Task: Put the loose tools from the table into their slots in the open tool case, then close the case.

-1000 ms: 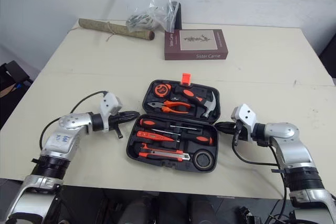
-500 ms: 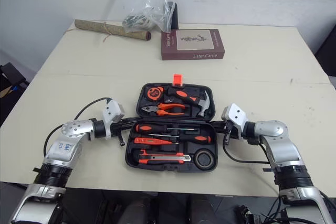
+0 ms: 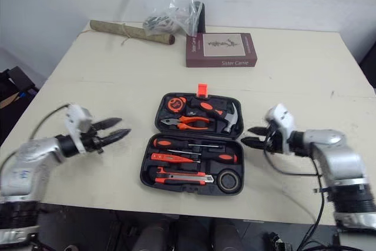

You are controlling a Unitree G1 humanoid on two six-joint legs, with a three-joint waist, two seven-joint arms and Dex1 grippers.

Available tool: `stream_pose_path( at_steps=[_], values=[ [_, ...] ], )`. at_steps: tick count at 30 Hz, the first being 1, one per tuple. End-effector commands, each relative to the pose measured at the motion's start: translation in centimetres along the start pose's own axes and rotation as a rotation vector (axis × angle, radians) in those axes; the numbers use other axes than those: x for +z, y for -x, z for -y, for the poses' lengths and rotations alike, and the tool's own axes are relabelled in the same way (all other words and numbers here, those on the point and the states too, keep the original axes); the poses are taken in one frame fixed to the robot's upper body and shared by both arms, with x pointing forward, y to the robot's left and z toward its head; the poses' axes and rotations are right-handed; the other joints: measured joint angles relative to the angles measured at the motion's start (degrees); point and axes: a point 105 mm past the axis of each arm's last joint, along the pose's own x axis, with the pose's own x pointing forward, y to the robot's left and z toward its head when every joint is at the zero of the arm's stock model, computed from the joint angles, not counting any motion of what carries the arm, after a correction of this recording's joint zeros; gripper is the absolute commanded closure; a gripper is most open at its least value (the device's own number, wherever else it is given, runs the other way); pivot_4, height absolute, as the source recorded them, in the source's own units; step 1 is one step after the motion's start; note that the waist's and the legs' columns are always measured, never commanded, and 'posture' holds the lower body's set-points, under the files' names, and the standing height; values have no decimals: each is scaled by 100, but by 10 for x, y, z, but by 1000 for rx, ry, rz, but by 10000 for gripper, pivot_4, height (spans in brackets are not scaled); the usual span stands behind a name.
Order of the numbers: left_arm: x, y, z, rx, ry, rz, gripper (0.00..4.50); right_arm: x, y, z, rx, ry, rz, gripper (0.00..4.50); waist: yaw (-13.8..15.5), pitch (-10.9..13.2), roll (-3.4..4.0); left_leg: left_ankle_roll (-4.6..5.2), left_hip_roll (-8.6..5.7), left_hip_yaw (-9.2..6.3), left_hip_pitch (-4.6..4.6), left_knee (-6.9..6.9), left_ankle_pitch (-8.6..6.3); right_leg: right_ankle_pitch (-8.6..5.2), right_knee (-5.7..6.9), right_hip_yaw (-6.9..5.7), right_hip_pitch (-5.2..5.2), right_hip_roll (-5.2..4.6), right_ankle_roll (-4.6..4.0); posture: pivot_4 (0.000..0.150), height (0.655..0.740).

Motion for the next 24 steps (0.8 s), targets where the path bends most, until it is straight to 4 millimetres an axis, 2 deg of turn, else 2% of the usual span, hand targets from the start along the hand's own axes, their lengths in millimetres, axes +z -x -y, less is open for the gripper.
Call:
stream_pose_path(
  at_steps=[1, 2, 3, 8, 14, 17, 24],
  values=[
    [25, -2, 7, -14, 110, -52, 6933, 31, 18, -12, 20, -205, -42, 6429, 4, -1, 1, 1, 0, -1, 1, -1, 0, 0, -3, 0, 1, 0, 0, 1500, 7400],
    [27, -5, 7, -12, 137, -79, 2369, 33, 20, -14, 18, -253, -82, 1591, 5, -1, 1, 1, 0, -5, 2, -5, -1, 0, -7, 0, 3, 0, 0, 1500, 7400],
    [28, -10, 6, -1, 167, -119, 1024, 36, 20, -16, 15, -304, -118, 663, 1, 0, 0, 1, -1, -6, 2, -9, -1, 0, -9, 0, 2, 0, -1, 1500, 7400],
    [34, -48, 1, 42, 262, -203, 1024, 48, -1, 1, -101, -487, -157, 663, -26, 0, 0, -4, -3, -3, -6, -14, 2, -1, -7, -1, -8, 7, -2, 1500, 7400],
    [31, -78, 1, 42, 293, -276, 1024, 43, -23, 20, -236, -517, -195, 663, -53, 0, 0, -3, -8, 19, -39, -9, 2, 0, 28, 6, -50, 14, 0, 1500, 7400],
    [29, -85, 2, 28, 302, -289, 1024, 40, -28, 22, -248, -512, -218, 663, -45, 0, 0, -4, -13, 27, -110, 16, 15, 1, 65, 13, -129, 13, 2, 1500, 7400],
    [22, -94, 2, 38, 308, -320, 1024, 27, -34, 21, -267, -521, -271, 663, -43, -1, -1, -11, -10, 25, -108, 15, 22, 1, 69, 13, -128, 17, 2, 1500, 7400]
  ],
)
